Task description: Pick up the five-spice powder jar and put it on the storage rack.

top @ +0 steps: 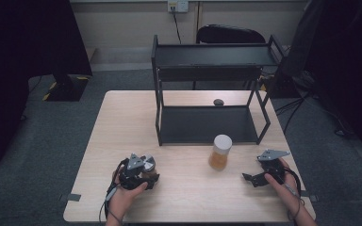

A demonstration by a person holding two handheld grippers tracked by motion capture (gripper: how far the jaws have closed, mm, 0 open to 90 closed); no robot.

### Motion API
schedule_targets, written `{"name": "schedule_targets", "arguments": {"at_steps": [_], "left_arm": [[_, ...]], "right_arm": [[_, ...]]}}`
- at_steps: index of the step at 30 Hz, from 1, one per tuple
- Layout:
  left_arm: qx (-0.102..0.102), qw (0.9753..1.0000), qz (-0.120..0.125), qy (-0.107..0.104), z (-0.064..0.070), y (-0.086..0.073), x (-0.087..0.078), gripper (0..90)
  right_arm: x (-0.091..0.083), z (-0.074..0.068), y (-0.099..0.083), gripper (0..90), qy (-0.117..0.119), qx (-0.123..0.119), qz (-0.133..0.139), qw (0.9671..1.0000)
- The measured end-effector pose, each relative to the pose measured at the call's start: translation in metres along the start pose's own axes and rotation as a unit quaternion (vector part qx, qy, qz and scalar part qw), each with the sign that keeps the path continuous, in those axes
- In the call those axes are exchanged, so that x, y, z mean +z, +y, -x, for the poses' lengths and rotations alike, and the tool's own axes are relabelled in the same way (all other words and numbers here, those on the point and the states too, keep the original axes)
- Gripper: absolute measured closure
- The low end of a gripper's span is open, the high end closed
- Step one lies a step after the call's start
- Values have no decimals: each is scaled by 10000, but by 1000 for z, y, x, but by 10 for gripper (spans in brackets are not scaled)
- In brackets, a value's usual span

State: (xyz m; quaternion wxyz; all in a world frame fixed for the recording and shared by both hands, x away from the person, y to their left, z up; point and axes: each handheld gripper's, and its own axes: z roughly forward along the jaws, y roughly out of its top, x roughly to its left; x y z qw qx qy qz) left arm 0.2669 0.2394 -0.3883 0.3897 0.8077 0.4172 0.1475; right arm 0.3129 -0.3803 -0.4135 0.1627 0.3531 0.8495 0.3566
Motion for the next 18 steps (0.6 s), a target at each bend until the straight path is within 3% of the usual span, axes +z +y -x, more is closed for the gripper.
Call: {"name": "schedule_targets", "arguments": {"at_steps": [9, 18], "left_arm": [[141, 9997, 13, -210, 3, 30, 17, 308], [242, 9993, 60, -272, 8, 60, 33, 308]], "right_arm": [[0, 0, 0, 0, -1, 0, 0, 10000], [0, 0, 0, 0, -6, 7, 0, 10000]]}}
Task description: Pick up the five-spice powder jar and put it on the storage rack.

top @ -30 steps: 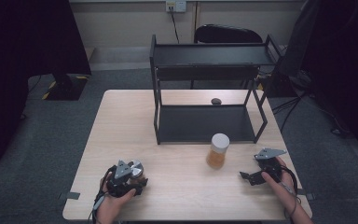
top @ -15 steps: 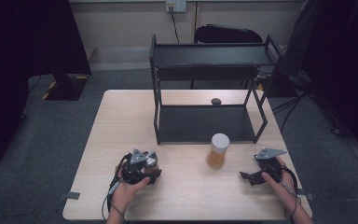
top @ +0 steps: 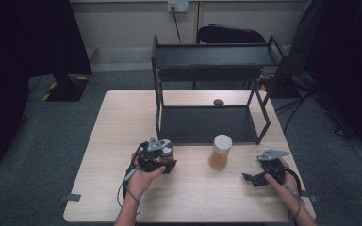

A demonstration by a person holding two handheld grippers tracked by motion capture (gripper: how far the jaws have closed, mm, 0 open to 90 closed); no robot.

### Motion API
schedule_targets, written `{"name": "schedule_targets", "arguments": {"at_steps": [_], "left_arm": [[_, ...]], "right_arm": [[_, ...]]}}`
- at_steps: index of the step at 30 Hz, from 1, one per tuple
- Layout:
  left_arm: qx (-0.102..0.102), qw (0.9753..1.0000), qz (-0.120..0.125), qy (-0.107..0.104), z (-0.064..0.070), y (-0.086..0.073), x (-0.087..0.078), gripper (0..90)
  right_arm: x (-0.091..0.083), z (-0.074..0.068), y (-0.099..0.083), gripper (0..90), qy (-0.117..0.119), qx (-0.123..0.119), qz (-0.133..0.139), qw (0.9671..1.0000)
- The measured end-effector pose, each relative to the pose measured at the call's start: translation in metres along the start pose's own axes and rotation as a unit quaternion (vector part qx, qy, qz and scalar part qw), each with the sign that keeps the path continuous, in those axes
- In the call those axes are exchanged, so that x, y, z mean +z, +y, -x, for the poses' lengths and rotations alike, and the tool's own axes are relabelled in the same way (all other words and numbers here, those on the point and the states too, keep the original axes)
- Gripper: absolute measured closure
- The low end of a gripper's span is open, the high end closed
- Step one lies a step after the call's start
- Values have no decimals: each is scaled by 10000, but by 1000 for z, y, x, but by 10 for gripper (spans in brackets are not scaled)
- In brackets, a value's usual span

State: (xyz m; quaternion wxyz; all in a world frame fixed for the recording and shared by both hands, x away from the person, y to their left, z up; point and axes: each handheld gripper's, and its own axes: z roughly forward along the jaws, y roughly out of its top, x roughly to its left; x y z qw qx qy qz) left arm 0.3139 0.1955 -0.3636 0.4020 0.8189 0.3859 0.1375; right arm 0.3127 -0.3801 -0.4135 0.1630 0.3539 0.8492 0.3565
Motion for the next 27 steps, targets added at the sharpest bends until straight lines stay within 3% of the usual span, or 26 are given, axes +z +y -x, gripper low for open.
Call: {"name": "schedule_targets", "arguments": {"at_steps": [15, 24, 27], "left_arm": [[192, 9998, 3, 20, 5, 47, 15, 308], [149, 9998, 138, -76, 3, 75, 20, 308], [232, 9997, 109, -36, 3, 86, 20, 308]], "right_arm": [[0, 0, 0, 0, 0, -1, 0, 10000], [0, 0, 0, 0, 0, 0, 0, 10000], [0, 0, 0, 0, 1, -1, 0, 10000]]}}
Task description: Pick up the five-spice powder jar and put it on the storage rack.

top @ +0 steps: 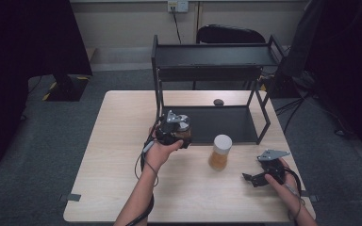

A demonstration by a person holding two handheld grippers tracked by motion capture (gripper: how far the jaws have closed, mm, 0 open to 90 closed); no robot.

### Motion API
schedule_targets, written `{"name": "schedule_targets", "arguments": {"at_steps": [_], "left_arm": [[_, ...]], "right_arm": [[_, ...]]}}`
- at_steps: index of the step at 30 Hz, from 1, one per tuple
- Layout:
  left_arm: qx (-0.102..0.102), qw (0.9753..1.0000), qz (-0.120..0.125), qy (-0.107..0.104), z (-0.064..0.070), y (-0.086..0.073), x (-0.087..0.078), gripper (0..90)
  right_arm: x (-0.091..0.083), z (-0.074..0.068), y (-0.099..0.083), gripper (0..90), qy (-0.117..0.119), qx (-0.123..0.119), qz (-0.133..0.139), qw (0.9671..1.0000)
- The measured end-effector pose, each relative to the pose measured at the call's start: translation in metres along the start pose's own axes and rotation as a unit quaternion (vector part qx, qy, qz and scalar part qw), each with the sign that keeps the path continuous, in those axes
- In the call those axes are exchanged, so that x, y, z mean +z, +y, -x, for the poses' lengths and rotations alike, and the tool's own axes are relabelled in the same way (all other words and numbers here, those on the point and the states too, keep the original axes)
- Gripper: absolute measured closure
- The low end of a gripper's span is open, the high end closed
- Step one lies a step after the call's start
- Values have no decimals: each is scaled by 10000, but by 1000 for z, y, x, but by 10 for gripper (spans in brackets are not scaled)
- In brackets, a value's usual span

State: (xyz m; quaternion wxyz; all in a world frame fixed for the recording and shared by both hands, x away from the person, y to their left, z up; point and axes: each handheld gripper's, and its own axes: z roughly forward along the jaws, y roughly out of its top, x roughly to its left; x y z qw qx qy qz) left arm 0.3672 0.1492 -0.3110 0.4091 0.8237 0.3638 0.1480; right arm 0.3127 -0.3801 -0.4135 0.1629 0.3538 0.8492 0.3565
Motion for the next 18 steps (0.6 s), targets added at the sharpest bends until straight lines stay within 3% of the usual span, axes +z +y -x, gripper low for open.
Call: {"name": "schedule_targets", "arguments": {"at_steps": [18], "left_arm": [[38, 9999, -64, 82, -7, 50, 0, 308]], "right_arm": [[0, 0, 0, 0, -2, -1, 5, 10000]]}}
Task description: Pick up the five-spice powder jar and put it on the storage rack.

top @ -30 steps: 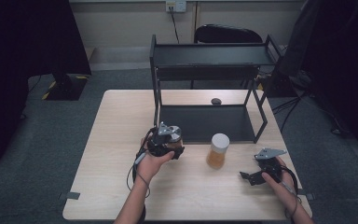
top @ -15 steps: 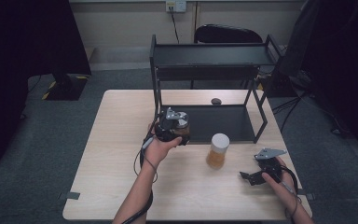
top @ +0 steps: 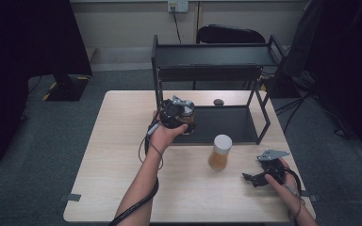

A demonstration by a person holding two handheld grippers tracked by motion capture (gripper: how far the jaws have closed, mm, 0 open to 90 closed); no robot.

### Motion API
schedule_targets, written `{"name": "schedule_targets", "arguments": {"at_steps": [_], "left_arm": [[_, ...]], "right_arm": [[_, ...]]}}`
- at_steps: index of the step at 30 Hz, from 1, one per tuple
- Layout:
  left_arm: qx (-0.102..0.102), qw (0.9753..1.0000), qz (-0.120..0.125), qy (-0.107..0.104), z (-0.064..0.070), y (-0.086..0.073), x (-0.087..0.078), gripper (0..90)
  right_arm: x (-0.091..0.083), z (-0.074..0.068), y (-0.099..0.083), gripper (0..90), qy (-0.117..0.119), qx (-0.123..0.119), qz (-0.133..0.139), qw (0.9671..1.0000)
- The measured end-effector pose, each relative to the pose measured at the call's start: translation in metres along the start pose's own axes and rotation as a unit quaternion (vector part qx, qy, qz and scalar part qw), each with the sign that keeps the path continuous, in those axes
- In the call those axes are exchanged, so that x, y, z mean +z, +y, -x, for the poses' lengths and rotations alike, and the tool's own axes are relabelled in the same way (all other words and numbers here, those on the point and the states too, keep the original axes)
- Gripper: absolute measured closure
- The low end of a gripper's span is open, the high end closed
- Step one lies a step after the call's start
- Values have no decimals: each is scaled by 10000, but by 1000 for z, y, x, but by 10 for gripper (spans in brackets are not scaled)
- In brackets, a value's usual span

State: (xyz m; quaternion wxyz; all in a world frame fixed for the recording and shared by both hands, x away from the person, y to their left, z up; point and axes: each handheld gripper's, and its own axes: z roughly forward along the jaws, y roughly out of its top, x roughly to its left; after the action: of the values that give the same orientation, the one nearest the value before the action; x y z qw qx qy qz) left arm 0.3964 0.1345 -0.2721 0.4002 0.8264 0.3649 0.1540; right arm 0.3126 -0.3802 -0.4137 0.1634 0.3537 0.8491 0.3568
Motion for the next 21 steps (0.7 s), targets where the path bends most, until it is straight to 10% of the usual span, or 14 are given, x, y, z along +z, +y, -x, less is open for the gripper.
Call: {"name": "schedule_targets", "arguments": {"at_steps": [21], "left_arm": [[70, 9999, 67, 64, 0, 62, -30, 308]], "right_arm": [[0, -1, 0, 0, -13, 20, -6, 10000]]}}
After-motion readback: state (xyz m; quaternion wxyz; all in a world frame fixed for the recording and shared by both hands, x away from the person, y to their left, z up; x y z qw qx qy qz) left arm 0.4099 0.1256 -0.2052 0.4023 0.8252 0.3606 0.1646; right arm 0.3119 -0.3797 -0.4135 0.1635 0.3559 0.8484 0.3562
